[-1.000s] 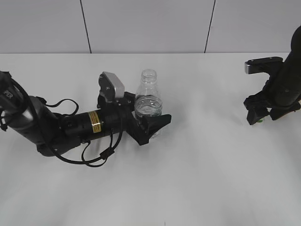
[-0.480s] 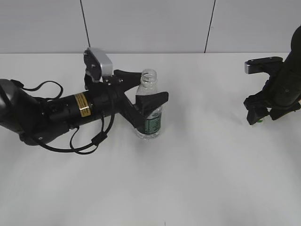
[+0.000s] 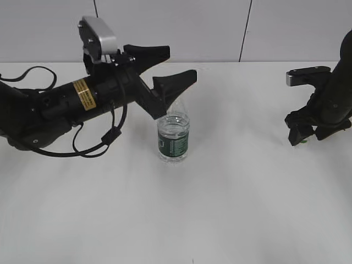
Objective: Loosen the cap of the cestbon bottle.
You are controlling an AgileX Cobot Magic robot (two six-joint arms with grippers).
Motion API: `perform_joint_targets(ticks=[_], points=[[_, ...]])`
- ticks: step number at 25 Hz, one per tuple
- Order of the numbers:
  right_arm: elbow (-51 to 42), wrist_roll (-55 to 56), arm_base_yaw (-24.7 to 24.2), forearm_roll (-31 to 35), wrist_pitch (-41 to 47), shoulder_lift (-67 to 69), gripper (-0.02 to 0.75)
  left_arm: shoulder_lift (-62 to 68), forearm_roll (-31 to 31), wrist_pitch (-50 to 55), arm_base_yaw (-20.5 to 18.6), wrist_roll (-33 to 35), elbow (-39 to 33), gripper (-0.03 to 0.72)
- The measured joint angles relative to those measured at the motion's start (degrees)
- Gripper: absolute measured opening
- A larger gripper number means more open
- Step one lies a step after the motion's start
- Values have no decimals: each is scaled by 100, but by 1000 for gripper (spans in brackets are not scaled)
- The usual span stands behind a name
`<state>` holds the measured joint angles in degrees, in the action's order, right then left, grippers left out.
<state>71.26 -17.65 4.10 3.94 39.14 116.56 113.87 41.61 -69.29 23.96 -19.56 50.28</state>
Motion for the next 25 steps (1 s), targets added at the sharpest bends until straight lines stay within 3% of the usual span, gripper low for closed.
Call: perform_joint_targets(ticks=[4, 9, 20, 25], points=[[0, 0, 0, 5, 7, 0, 529, -317, -329, 0, -58, -44, 0, 564], [0, 0, 0, 5, 67, 0, 529, -942, -441, 220, -458, -797, -4, 561], [0, -6, 0, 96, 108, 0, 529, -2284, -1649, 4509, -1568, -1057, -4, 554], [0, -6, 0, 109, 117, 0, 529, -2284, -1720, 6178, -1703, -1057, -4, 552]])
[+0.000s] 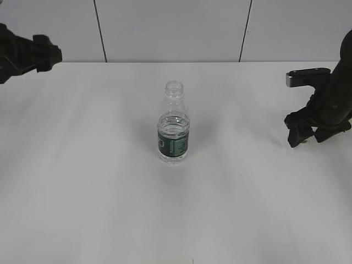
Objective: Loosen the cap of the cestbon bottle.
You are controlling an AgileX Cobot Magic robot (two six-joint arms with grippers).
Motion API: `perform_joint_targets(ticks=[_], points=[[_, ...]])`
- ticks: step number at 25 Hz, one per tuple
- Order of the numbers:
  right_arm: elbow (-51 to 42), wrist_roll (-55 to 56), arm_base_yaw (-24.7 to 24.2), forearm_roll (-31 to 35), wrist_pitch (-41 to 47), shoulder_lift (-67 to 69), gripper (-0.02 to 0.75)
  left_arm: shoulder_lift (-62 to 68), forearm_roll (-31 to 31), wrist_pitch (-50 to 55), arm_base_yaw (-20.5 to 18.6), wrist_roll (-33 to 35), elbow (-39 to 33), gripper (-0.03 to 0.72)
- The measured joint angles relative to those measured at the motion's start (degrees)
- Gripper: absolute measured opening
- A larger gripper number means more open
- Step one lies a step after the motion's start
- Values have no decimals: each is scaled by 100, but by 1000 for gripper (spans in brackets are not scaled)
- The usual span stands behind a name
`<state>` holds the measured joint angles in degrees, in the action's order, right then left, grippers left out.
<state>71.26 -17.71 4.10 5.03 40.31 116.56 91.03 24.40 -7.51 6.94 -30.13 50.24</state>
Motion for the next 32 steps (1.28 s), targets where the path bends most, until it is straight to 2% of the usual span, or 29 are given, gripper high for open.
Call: perform_joint_targets(ticks=[5, 9, 11, 15, 18, 23, 27, 32], points=[[0, 0, 0, 23, 2, 0, 529, 0, -114, 1483, 0, 0, 65, 552], [0, 0, 0, 113, 2, 0, 529, 0, -351, 2773, -13, 316, 521, 551], [0, 0, 0, 140, 8, 0, 529, 0, -778, 3378, -84, 828, 789, 551], [0, 0, 0, 156, 8, 0, 529, 0, -2314, 4399, -555, 2212, 1336, 539], [0, 0, 0, 169, 8, 0, 529, 0, -2817, 4766, -914, 2659, 1484, 534], [0, 0, 0, 174, 41, 0, 529, -30, -2819, 5024, -958, 2851, 1491, 533], [0, 0, 0, 174, 48, -11, 529, -216, -2405, 5049, -726, 2892, 1491, 533], [0, 0, 0, 174, 54, -53, 529, -476, -2268, 5005, -434, 3103, 1491, 533]])
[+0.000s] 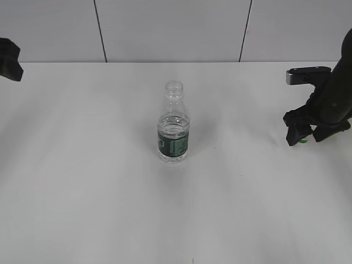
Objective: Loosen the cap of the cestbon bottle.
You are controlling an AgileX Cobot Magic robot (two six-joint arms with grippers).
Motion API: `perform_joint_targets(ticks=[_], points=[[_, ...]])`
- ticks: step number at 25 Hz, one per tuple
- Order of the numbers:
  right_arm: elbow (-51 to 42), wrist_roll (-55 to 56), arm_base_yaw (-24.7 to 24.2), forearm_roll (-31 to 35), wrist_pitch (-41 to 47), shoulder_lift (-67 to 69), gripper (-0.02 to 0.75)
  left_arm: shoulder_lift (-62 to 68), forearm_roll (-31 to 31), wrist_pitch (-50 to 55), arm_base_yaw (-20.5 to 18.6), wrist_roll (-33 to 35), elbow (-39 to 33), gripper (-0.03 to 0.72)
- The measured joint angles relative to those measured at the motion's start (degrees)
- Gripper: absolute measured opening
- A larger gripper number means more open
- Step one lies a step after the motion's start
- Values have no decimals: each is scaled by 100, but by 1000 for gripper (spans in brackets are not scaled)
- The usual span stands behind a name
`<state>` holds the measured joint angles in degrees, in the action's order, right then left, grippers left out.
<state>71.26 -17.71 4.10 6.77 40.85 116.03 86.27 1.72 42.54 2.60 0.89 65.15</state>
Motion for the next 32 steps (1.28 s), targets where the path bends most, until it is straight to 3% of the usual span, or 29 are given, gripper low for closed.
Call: perform_joint_targets(ticks=[9, 24, 32], points=[[0, 0, 0, 10, 11, 0, 528, -529, 201, 85, 77, 70, 0, 533], [0, 0, 0, 10, 17, -491, 528, -3250, 487, 1112, 77, 76, -5, 533], [0, 0, 0, 10, 35, -910, 528, -5556, 405, 1418, 77, 81, -1091, 533]])
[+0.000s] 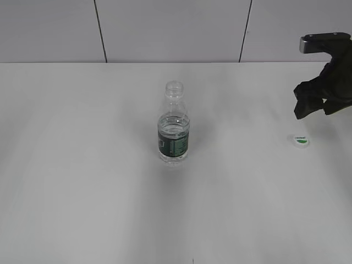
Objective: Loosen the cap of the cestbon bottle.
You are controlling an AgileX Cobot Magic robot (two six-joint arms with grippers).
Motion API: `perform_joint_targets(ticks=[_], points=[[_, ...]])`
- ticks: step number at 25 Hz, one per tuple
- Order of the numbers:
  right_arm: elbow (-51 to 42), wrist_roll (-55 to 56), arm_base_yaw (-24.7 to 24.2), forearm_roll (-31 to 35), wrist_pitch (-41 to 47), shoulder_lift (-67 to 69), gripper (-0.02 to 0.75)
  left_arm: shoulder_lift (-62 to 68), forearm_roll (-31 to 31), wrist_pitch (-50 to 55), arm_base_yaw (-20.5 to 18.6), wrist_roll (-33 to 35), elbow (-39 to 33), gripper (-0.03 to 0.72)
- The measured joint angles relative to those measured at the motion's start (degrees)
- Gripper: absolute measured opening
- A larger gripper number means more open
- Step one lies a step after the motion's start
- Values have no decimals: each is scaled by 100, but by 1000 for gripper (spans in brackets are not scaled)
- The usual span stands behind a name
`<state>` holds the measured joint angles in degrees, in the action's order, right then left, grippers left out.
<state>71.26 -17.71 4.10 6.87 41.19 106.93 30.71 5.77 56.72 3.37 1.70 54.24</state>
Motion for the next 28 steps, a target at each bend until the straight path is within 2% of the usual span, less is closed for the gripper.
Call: perform_joint_targets(ticks=[8, 14, 28], points=[[0, 0, 0, 0, 74, -215, 528, -1921, -227, 261, 0, 0, -1410, 528], [0, 0, 0, 0, 106, -321, 528, -2625, -577, 314, 0, 0, -2148, 498], [0, 0, 0, -12, 114, -548, 528, -3105, -577, 425, 0, 0, -2408, 488]])
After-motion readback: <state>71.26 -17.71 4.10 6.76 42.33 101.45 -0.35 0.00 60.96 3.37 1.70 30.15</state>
